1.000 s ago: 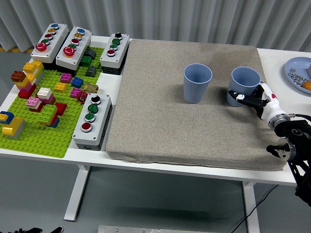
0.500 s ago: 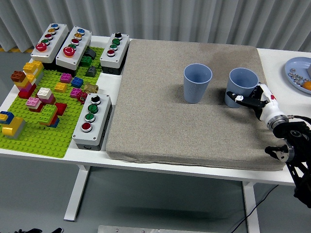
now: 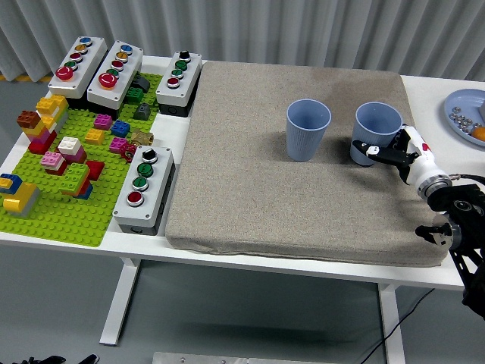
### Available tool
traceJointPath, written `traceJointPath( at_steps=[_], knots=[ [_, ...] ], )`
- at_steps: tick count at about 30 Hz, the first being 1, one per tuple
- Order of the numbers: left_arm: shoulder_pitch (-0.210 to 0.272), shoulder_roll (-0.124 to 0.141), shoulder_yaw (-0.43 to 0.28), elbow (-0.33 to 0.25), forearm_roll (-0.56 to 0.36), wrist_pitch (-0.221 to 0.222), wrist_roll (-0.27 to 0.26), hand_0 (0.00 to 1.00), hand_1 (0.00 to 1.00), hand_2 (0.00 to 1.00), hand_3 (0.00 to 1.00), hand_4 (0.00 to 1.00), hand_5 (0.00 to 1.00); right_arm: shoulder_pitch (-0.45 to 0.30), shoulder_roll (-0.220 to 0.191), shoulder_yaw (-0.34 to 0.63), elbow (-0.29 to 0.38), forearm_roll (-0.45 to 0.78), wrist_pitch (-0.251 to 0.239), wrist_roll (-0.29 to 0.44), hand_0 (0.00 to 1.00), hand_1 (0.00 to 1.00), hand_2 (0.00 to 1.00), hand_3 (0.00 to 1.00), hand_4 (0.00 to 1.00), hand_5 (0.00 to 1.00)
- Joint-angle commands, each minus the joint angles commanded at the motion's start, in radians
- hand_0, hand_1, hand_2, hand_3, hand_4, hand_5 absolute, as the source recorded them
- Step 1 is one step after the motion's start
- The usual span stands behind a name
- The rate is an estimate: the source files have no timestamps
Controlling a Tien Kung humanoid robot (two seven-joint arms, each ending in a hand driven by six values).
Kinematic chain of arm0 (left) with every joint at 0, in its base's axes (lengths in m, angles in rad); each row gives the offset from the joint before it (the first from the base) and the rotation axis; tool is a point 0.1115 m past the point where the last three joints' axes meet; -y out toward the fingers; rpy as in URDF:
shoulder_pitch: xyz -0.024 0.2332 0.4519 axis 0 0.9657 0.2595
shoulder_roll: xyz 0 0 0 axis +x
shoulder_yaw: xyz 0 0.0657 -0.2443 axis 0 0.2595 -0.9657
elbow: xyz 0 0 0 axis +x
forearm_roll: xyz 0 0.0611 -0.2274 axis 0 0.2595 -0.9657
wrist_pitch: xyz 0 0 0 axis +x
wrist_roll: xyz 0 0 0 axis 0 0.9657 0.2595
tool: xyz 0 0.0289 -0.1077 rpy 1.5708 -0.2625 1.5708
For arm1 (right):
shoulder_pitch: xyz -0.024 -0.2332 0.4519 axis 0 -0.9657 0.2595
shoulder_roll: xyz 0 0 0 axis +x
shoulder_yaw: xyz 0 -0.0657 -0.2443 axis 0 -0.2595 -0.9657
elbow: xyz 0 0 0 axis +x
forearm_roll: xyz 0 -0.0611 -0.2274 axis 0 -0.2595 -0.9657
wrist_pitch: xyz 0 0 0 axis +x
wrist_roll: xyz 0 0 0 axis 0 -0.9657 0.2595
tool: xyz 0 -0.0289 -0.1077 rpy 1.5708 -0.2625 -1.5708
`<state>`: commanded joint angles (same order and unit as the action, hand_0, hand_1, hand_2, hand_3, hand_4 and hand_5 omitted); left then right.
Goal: Pick cup pour cup place
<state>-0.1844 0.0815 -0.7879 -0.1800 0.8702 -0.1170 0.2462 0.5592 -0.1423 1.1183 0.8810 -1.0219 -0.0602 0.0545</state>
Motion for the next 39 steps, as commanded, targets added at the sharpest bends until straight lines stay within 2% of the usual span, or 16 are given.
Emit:
traceJointPath(
  at_steps=[5,12,26,39],
  knots=[
    [0.001,0.002,-0.003,0.000,0.002,0.000,0.001,0.768,0.752,0.812,0.650,0.500,0.969,0.027,-0.024,-0.022,0.013,-0.060,-0.012,0.004,0.803,0.668,0.565,0.671,0.694,0.002],
    [0.000,0.004,-0.005,0.000,0.003,0.001,0.001,0.768,0.752,0.812,0.649,0.500,0.969,0.071,-0.037,-0.064,0.013,-0.112,-0.026,0.009,0.802,0.668,0.566,0.670,0.694,0.002],
    [0.005,0.007,-0.001,0.000,-0.001,0.002,0.002,0.768,0.753,0.811,0.650,0.501,0.968,0.115,-0.018,-0.102,0.017,-0.239,-0.080,0.008,0.815,0.677,0.581,0.676,0.695,0.004],
    [0.006,0.008,-0.001,0.000,0.001,0.001,0.002,0.768,0.752,0.811,0.650,0.501,0.968,0.112,0.001,-0.112,0.068,-0.428,-0.139,0.000,0.819,0.679,0.584,0.677,0.695,0.006]
  ],
)
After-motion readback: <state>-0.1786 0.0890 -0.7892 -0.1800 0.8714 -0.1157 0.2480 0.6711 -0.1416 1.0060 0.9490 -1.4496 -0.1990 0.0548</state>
